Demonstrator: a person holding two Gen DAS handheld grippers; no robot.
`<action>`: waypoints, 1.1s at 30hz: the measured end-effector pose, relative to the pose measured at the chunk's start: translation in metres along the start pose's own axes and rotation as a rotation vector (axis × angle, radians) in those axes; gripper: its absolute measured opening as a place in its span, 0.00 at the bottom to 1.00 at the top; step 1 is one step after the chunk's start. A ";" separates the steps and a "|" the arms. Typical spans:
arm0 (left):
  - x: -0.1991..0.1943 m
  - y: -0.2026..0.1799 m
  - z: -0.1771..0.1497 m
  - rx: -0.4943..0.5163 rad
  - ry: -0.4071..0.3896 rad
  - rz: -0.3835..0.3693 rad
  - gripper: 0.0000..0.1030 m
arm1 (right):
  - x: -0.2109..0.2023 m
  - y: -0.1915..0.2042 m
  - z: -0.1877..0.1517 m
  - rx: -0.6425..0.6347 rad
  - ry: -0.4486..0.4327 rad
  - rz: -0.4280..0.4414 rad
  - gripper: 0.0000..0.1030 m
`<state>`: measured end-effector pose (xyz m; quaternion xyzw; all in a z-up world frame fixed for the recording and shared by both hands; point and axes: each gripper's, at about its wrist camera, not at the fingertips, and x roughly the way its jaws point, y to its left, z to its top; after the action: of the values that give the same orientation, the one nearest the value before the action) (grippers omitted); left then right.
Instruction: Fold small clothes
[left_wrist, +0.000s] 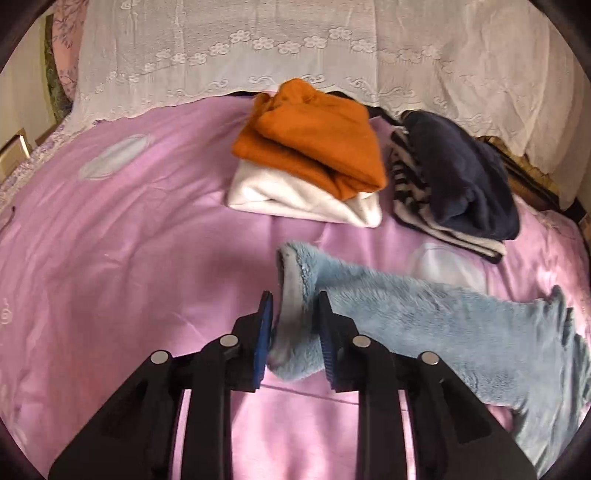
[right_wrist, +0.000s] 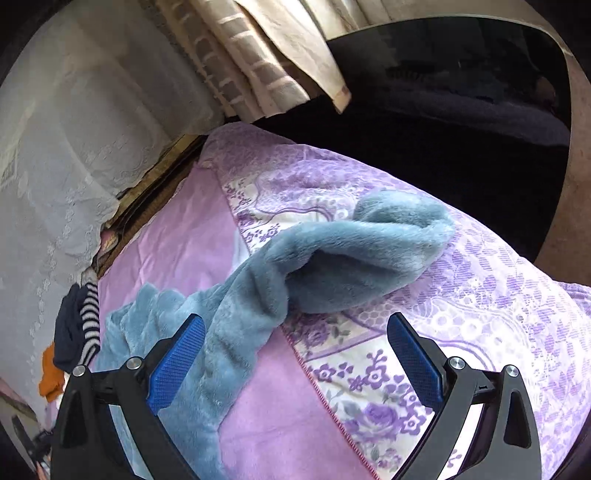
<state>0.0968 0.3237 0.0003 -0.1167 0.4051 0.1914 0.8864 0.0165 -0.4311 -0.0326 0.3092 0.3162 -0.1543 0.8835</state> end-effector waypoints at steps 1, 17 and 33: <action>-0.004 0.007 -0.003 0.006 -0.028 0.036 0.24 | 0.003 -0.009 0.006 0.055 0.004 0.009 0.97; -0.081 -0.252 -0.096 0.633 -0.157 -0.355 0.84 | 0.026 -0.030 0.074 0.227 -0.033 0.177 0.19; -0.021 -0.288 -0.113 0.565 0.022 -0.404 0.90 | -0.030 -0.092 0.066 0.032 -0.243 -0.211 0.55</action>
<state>0.1335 0.0184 -0.0418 0.0534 0.4202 -0.1091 0.8992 -0.0187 -0.5417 -0.0140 0.2672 0.2352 -0.2875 0.8892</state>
